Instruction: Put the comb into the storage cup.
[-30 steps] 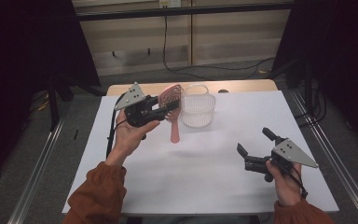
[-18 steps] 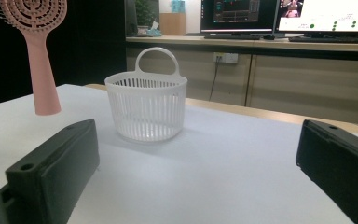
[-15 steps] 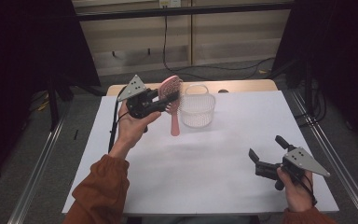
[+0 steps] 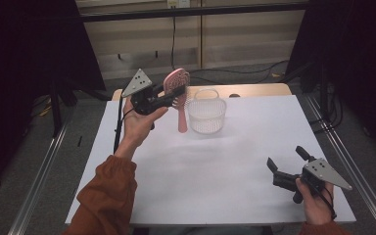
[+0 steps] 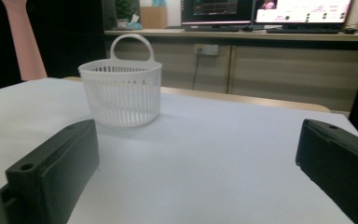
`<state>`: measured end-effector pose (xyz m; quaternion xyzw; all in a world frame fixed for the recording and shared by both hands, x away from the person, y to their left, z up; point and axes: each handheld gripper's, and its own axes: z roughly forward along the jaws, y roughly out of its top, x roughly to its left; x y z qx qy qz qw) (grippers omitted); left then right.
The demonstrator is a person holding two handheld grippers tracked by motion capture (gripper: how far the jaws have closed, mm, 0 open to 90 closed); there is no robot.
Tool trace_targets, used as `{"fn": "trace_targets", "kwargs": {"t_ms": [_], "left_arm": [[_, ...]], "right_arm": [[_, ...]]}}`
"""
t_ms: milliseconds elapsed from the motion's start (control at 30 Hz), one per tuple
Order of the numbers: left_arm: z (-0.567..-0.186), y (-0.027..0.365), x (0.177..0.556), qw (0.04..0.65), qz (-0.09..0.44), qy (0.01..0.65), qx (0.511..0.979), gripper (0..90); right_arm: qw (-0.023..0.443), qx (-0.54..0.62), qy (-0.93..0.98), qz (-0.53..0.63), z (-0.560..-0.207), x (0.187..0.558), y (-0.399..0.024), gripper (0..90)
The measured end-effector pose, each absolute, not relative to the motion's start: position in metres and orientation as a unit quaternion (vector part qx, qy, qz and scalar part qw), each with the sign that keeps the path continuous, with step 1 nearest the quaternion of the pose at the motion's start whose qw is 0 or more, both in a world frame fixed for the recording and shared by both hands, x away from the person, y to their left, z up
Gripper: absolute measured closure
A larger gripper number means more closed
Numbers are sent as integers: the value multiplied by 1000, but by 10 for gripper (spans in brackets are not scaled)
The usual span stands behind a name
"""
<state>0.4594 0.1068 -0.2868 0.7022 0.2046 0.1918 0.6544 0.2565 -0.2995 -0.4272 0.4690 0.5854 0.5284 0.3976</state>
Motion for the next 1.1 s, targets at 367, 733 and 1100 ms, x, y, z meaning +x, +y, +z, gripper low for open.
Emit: {"fn": "trace_targets", "kwargs": {"t_ms": [367, 733, 1100], "left_arm": [[-279, 98, 471, 663, 194, 207, 693, 642], [-264, 88, 475, 671, 211, 204, 681, 642], [-268, 75, 490, 670, 223, 212, 675, 643]], "right_arm": [[391, 464, 585, 538, -427, 256, -299, 0], [386, 461, 591, 538, -428, 256, -297, 0], [382, 460, 594, 538, -428, 256, -296, 0]]}}
